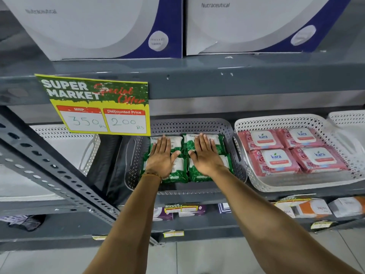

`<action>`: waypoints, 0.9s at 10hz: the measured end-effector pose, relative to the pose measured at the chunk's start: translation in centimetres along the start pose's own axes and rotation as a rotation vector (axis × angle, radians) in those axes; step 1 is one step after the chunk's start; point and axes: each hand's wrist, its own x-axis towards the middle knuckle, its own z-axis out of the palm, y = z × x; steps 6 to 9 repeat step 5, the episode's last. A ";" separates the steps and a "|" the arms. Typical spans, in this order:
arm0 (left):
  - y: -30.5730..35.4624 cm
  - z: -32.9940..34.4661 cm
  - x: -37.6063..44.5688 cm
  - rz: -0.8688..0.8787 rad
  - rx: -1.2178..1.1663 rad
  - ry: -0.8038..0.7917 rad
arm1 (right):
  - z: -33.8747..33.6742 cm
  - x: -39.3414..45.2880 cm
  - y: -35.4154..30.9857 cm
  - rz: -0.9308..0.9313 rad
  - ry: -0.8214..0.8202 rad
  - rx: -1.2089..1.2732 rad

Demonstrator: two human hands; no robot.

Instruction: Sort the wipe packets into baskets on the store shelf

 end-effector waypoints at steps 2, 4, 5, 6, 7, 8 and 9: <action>0.5 -1.1 0.0 -0.031 0.029 -0.078 | -1.0 -0.2 -0.1 -0.009 -0.031 0.021; 2.1 -3.8 -2.3 -0.043 -0.038 0.002 | -3.5 -2.9 -0.3 -0.029 0.154 0.030; 4.0 -5.2 -5.0 0.010 -0.045 0.108 | -4.4 -6.0 -0.9 -0.062 0.343 0.005; 4.0 -5.2 -5.0 0.010 -0.045 0.108 | -4.4 -6.0 -0.9 -0.062 0.343 0.005; 4.0 -5.2 -5.0 0.010 -0.045 0.108 | -4.4 -6.0 -0.9 -0.062 0.343 0.005; 4.0 -5.2 -5.0 0.010 -0.045 0.108 | -4.4 -6.0 -0.9 -0.062 0.343 0.005; 4.0 -5.2 -5.0 0.010 -0.045 0.108 | -4.4 -6.0 -0.9 -0.062 0.343 0.005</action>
